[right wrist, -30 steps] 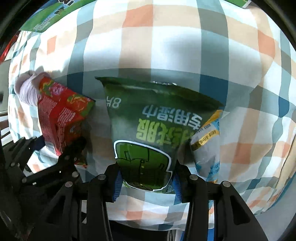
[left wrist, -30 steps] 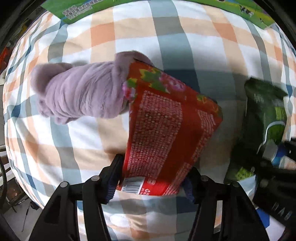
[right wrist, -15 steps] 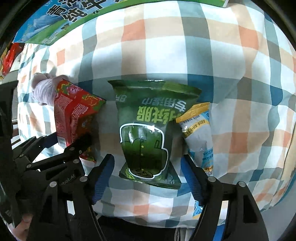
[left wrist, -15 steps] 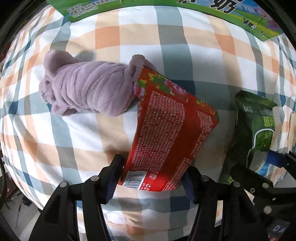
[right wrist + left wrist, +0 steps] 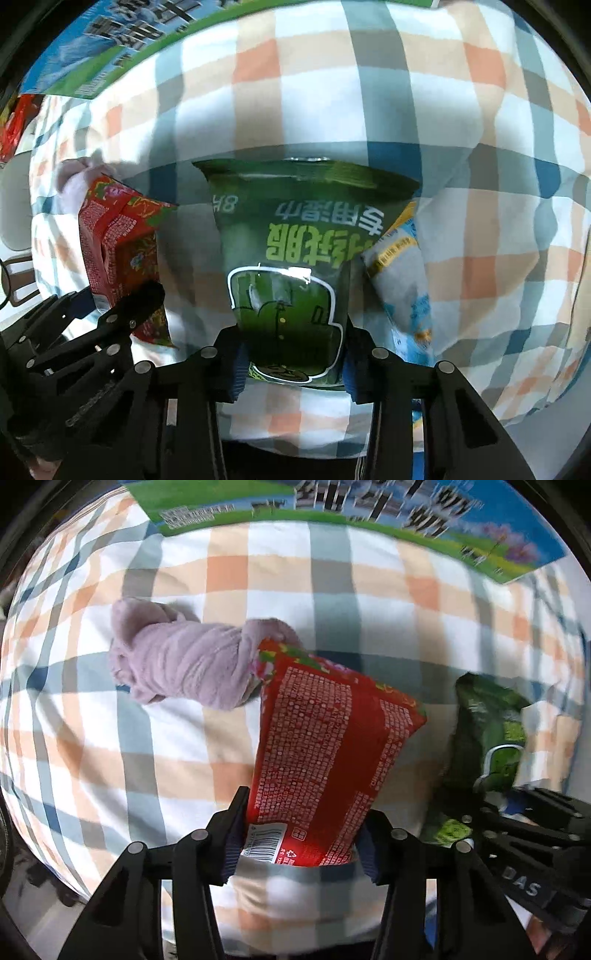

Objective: Organize soft objects
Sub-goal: 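Grasp the red snack pack with left tool while right tool grasps green bag, then carry both packs into the box and open both tools to release them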

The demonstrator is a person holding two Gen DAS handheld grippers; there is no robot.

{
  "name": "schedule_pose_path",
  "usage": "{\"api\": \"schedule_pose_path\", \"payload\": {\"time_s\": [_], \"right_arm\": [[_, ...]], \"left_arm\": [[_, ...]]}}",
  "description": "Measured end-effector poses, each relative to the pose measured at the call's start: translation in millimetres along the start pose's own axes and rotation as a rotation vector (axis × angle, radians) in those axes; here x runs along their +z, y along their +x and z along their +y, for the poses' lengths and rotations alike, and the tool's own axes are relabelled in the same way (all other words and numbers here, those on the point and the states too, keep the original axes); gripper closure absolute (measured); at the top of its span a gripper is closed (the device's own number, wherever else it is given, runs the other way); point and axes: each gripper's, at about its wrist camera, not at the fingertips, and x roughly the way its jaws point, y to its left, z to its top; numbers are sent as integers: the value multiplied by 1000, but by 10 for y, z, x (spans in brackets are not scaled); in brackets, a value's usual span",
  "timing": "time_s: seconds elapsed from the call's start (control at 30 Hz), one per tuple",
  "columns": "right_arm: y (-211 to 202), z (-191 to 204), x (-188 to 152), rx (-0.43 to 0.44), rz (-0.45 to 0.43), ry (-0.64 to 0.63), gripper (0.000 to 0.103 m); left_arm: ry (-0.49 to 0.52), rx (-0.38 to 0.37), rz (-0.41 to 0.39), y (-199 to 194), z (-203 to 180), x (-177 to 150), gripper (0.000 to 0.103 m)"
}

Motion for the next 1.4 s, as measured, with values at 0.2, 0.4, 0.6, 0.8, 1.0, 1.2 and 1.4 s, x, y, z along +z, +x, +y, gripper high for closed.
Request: {"api": "schedule_pose_path", "payload": {"time_s": [0.2,0.4,0.6,0.8,1.0,1.2,1.4], "right_arm": [[-461,-33,-168,33,-44,-27,62],[-1090,33,-255,62,-141,-56,62],[-1756,43,-109,101,-246,-79,63],[-2224,305,387,106,-363,-92,63],[-2387,389,975,60,-415,-85,63],[-2290,379,1562,39,-401,-52,63],[-1897,285,2065,29,-338,-14,63]], "left_arm": [[3,-69,-67,-461,-11,-109,57],[6,-125,-169,-1066,-10,-25,58],[7,-183,-268,-1570,35,371,58],[10,-184,-348,-1926,11,876,58],[0,-157,-370,-2094,79,1529,58],[-21,-120,-337,-1920,252,2133,58],[-45,-87,-266,-1568,397,2636,58]]}}
